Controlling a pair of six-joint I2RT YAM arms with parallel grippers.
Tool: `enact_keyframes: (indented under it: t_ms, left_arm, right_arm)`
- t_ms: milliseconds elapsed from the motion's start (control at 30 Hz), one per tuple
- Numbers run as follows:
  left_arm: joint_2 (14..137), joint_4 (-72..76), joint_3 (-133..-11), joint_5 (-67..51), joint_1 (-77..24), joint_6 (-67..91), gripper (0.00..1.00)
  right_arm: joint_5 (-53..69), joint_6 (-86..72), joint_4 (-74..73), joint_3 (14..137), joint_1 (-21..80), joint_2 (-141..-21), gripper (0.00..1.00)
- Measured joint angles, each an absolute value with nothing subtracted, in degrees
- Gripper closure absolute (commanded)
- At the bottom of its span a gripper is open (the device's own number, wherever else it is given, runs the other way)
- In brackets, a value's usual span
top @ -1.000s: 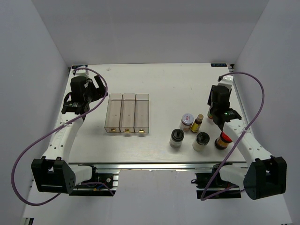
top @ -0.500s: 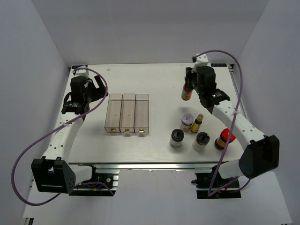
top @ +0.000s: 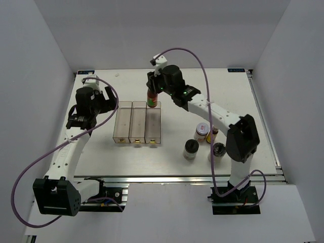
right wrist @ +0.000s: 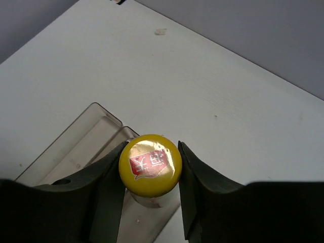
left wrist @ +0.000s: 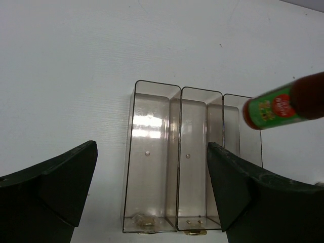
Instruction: Organize the condiment bottles
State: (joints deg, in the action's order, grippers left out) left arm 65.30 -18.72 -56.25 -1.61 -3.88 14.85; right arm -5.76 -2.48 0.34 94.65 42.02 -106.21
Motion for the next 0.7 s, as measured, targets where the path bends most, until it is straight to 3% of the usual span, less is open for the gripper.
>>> enact_keyframes:
  t_ms: [700]
  left_arm:
    - [62.78,-22.20,-56.03,14.48,-3.88,20.64,0.02]
  right_arm:
    - [-1.28,-1.43,9.89,114.04,51.20,-128.11,1.00]
